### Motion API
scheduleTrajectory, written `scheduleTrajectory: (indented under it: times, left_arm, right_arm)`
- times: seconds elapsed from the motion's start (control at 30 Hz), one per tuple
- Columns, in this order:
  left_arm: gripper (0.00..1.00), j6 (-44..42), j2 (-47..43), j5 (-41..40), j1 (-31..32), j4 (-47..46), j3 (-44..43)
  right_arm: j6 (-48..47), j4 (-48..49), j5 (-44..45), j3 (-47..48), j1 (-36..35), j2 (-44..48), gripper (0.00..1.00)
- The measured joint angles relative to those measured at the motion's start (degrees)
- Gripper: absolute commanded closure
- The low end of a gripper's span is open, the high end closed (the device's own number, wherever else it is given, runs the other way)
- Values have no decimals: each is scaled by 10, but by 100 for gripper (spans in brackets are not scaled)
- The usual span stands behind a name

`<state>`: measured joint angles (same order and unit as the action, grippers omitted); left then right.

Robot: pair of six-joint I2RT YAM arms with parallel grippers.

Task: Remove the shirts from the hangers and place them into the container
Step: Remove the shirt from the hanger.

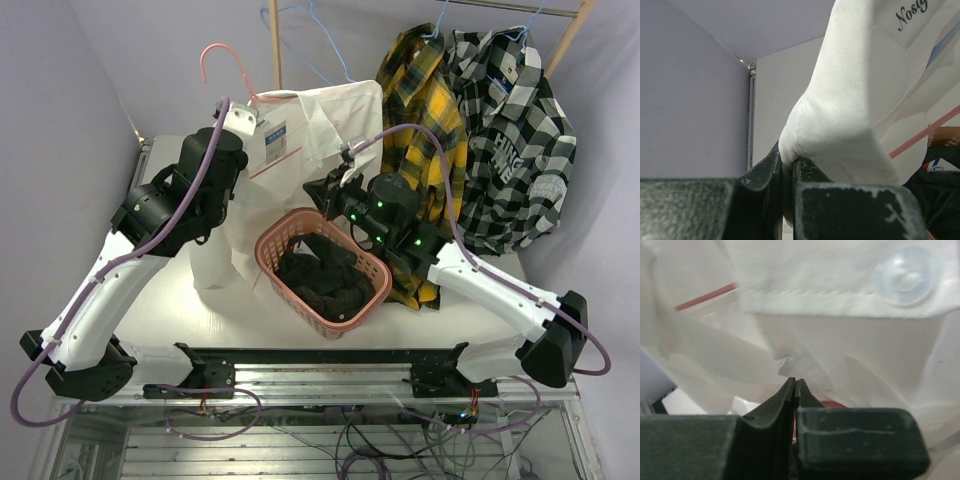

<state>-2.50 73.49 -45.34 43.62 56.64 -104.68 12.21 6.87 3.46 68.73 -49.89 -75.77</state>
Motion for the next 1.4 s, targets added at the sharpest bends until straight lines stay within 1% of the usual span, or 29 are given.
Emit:
scheduleTrajectory:
  times: [0.1, 0.23, 0.27, 0.33, 0.37, 0.4, 0.53, 0.7, 0.83, 1.07, 1.3, 1.4]
  left_arm:
    - [93, 5, -13, 4, 0, 2, 13]
    - [93, 16, -42, 8, 0, 2, 53]
    - [93, 17, -50, 9, 0, 2, 64]
    - [93, 22, -62, 11, 0, 2, 83]
    - [93, 25, -66, 13, 0, 2, 89]
    - [93, 27, -68, 15, 0, 2, 93]
    - [93, 34, -66, 23, 0, 1, 94]
    - [93, 42, -63, 37, 0, 1, 94]
    - [93, 46, -63, 43, 0, 1, 92]
    - [93, 47, -72, 47, 0, 3, 85]
    - [93, 38, -88, 50, 0, 7, 83]
    - [93, 34, -96, 62, 0, 7, 83]
  right_arm:
    - [8, 19, 38, -2, -1, -15, 100]
    - [6, 33, 86, -25, -1, -6, 99]
    - [5, 34, 94, -34, 0, 3, 89]
    - [1, 31, 94, -43, 0, 21, 57]
    - [-1, 31, 89, -42, 0, 27, 47]
    - [2, 31, 77, -41, 0, 31, 43]
    - [-4, 28, 15, -23, -5, 35, 42]
    - [-2, 29, -18, -23, -16, 21, 41]
    - [-2, 31, -20, -22, -20, -9, 41]
    - [-2, 35, 6, -5, -20, -72, 41]
    - [3, 68, -1, -9, -20, -70, 40]
    - [5, 79, -14, -10, -20, -70, 37]
